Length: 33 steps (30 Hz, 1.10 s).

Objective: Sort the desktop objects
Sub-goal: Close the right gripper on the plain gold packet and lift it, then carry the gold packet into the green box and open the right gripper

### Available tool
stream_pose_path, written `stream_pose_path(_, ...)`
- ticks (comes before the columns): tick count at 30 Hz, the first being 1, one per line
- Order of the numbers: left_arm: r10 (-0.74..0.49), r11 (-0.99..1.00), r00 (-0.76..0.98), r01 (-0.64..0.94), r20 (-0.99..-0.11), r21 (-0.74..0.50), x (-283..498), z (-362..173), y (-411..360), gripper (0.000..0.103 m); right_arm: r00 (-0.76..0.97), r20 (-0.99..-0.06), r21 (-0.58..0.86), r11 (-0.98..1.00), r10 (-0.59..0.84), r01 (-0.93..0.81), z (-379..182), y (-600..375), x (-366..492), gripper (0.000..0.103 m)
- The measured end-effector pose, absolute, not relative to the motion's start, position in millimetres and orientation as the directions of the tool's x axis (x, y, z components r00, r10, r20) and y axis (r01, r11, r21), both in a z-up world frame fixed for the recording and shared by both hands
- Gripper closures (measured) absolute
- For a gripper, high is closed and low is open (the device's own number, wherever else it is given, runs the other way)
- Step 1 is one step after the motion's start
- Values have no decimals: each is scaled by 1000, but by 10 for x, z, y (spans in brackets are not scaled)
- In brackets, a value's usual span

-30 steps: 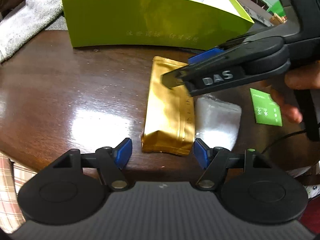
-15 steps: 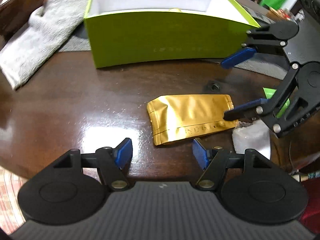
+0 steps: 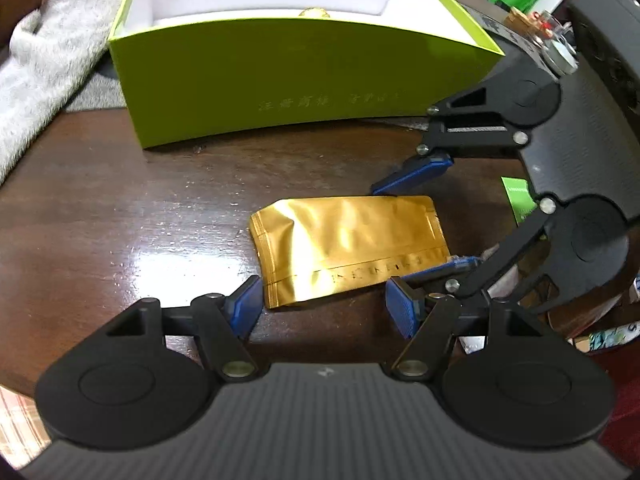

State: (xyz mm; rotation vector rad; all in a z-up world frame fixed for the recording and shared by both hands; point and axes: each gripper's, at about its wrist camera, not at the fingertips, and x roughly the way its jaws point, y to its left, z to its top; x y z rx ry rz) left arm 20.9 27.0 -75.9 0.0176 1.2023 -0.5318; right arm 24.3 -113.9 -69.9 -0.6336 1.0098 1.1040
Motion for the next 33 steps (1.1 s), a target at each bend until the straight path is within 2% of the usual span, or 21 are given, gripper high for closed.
stream_pose_path(9,-423,864,301,419,-855,-280,203,-485,278,37,130,-881,31,330,455,-943,-549,-1206,204,48)
stream_pose_path(16,-459,841,401,484,-793,-242,326,183,266,37,207,-839,-20,353,503,-935,-18,-1277,306,48)
stream_pose_path(21,-472,845,486,488,-735,-220,704,550,161,37,300,-799,-86,396,521,-914,421,-1383,572,48)
stream_pose_path(27,-443,879,527,416,-725,-235,1322,566,-14,37,374,-785,-134,453,495,-881,510,-1431,1098,49)
stream_pose_path(33,-373,917,500,326,-782,-229,1652,261,-63,37,345,-821,-81,507,454,-858,231,-1561,1498,49)
